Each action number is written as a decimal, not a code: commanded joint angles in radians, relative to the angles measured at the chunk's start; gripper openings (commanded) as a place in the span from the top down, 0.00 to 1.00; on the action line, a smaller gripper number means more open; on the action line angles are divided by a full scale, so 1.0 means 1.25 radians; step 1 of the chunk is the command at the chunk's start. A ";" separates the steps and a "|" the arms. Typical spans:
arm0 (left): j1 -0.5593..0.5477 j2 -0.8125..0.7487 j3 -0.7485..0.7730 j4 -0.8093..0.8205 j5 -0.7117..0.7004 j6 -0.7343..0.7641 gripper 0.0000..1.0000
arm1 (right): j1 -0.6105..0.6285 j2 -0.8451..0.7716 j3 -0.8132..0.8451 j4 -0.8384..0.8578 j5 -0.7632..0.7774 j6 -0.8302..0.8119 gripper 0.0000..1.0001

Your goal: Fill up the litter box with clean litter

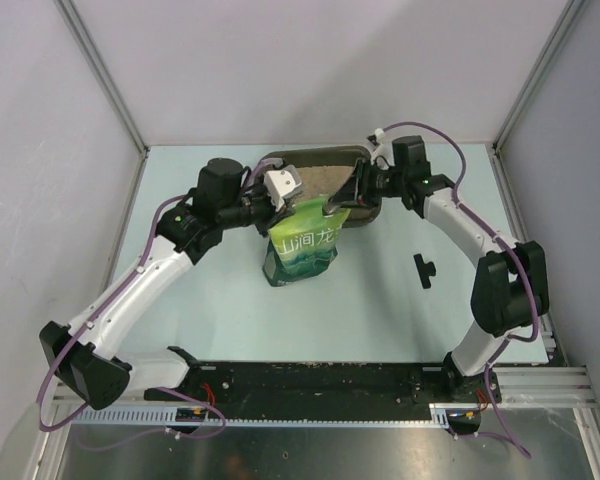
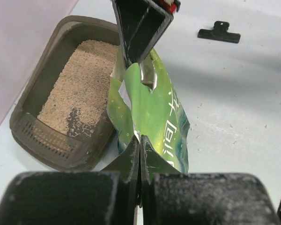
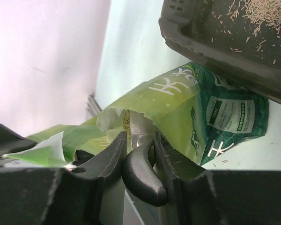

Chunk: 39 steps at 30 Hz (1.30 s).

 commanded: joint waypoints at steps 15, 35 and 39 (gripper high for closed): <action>-0.004 -0.049 -0.012 0.003 -0.084 0.156 1.00 | -0.184 0.020 -0.027 0.189 -0.278 0.297 1.00; -0.004 -0.032 0.015 0.004 -0.090 0.182 1.00 | -0.242 -0.010 0.002 0.131 -0.280 0.267 1.00; -0.004 -0.027 0.023 0.005 -0.086 0.183 1.00 | -0.242 -0.026 0.025 0.093 -0.271 0.243 1.00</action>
